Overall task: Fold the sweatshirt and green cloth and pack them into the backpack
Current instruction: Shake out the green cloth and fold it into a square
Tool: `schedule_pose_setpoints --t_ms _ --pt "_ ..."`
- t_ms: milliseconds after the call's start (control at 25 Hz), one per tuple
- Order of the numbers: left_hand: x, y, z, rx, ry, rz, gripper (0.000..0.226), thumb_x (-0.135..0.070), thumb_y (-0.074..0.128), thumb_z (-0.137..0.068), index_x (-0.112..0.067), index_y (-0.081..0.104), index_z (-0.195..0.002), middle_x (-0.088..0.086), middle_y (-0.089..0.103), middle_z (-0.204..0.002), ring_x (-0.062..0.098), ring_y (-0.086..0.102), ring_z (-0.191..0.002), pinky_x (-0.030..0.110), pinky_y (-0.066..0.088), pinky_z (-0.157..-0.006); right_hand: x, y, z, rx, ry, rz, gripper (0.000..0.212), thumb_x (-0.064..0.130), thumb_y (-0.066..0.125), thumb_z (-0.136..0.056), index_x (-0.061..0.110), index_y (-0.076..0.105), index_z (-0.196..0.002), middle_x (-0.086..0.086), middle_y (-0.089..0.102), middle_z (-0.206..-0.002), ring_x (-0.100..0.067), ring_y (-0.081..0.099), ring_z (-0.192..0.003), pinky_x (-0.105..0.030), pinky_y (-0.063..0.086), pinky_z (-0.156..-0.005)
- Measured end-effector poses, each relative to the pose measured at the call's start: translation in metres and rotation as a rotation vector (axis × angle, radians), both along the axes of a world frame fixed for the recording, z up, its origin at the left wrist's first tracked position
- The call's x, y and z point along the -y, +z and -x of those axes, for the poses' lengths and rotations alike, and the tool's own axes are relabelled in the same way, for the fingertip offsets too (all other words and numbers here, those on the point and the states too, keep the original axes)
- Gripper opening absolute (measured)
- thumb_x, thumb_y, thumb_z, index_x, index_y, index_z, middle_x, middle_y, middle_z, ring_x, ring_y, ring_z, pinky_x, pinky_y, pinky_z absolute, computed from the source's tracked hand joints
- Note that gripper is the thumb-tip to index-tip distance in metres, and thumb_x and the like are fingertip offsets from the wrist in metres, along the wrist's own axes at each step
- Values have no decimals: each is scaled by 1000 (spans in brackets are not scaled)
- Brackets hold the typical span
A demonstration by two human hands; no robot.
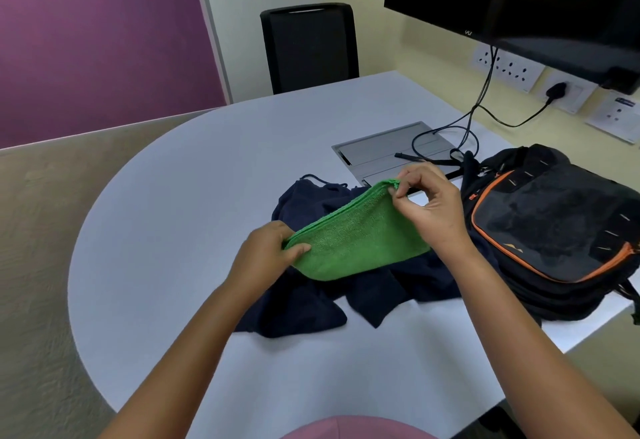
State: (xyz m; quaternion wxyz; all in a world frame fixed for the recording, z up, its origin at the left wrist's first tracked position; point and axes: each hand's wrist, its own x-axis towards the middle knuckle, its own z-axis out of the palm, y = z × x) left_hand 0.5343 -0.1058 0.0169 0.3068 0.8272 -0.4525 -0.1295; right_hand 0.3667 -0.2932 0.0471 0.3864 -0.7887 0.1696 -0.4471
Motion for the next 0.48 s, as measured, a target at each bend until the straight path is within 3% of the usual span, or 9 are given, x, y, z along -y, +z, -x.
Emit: schedule_pose_setpoints --t_ms 80,160,240,400,480 --pt "-11 6 -16 -70 -81 72 50 -61 66 -67 -11 65 -69 -3 57 -73 14 55 -70 27 40 -66 6 -3 6 33 49 -210 25 14 68 -69 37 58 -66 19 60 -78 -1 56 -79 -18 47 -78" --pt "-20 11 -21 44 -205 -17 84 -88 43 -55 -9 66 -69 -3 57 -74 14 54 -69 26 41 -64 8 -7 12 24 121 -315 30 7 68 -69 35 59 -66 19 62 -76 -1 57 -77 -16 47 -78" --pt "-25 5 -23 134 -251 -129 98 -97 22 -51 -11 65 -69 -5 58 -76 10 53 -69 27 42 -63 5 -12 16 -42 221 -300 35 -2 66 -71 32 59 -66 16 63 -76 -4 58 -78 -16 47 -78" --pt "-36 -5 -35 -138 -169 -40 80 -88 36 -61 -12 63 -68 -3 60 -71 9 55 -66 21 42 -64 0 -17 19 -82 318 -426 43 -13 65 -74 29 59 -65 12 63 -77 -6 58 -75 -17 50 -72" --pt "-35 -1 -41 -278 -143 -29 67 -74 46 -70 -8 56 -62 -4 49 -59 5 45 -56 16 35 -55 3 -14 14 -124 298 -510 44 -14 66 -75 28 59 -62 9 63 -75 -7 57 -72 -18 50 -70"
